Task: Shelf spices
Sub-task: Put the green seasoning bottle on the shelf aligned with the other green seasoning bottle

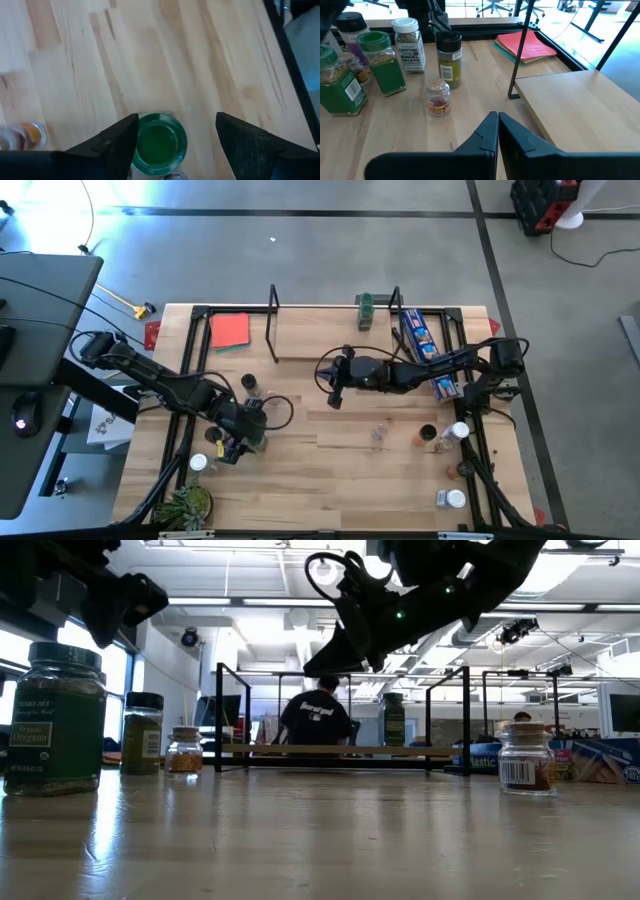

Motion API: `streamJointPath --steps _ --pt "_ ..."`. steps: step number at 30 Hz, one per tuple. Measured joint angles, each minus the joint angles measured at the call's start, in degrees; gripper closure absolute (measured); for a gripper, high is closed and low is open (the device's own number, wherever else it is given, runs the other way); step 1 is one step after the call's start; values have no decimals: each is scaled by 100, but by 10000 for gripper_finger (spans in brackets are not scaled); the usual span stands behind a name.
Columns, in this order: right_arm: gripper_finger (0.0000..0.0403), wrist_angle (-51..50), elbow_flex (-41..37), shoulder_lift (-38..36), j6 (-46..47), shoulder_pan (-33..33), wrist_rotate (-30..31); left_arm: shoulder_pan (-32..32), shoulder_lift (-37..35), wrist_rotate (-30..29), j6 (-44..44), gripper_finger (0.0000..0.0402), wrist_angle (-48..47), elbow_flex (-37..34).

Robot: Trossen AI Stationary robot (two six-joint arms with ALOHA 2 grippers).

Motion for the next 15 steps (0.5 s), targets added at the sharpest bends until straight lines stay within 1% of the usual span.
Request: streamJointPath --steps 3,7,10,15 --pt "397 0 0 0 2 0 0 0 138 -30 -137 139 -3 15" --pt "397 0 0 0 2 0 -3 -37 281 -372 -166 139 22 33" --pt "397 0 0 0 2 0 -15 -74 287 -577 -177 139 -13 26" --pt "397 0 0 0 1 0 -20 -107 217 -691 -192 139 -26 7"
